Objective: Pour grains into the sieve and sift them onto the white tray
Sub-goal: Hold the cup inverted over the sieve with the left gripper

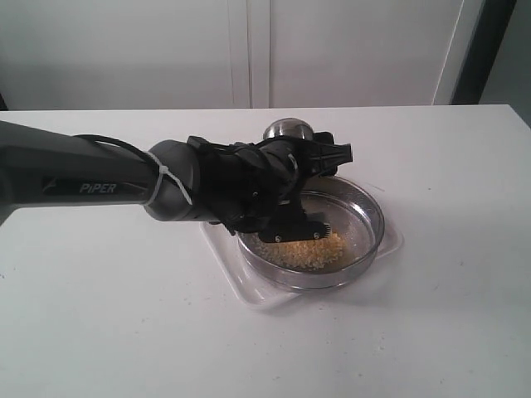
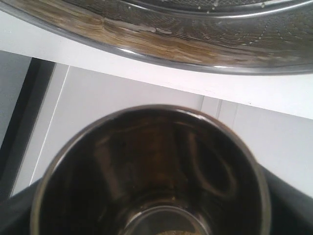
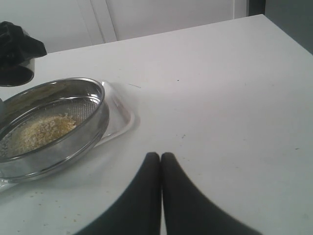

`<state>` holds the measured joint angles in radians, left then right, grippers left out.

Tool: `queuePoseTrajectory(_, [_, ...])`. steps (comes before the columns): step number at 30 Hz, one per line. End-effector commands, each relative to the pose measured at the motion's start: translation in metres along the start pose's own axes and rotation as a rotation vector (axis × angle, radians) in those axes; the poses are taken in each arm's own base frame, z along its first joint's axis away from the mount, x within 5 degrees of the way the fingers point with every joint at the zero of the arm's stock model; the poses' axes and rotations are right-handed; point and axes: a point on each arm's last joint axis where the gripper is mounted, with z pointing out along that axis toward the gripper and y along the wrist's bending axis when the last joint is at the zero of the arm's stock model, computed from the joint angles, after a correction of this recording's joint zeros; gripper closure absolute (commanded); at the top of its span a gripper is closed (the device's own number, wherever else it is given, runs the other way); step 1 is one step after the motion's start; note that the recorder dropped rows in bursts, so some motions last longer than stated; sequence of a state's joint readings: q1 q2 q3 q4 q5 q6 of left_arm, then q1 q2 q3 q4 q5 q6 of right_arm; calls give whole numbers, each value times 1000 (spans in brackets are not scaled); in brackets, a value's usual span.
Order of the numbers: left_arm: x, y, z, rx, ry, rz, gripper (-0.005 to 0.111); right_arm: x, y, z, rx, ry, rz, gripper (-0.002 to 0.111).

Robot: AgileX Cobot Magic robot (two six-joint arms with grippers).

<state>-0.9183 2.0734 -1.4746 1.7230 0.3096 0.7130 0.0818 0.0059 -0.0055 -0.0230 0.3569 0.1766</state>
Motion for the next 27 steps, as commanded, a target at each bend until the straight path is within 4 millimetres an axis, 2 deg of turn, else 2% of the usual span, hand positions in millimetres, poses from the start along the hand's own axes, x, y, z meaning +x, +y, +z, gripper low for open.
queuePoseTrajectory(1, [4, 3, -3, -17, 13, 13, 107, 0, 0, 0, 0, -15, 0, 108])
queuePoseTrajectory(27, [3, 4, -2, -32, -6, -28, 107, 0, 0, 0, 0, -15, 23, 108])
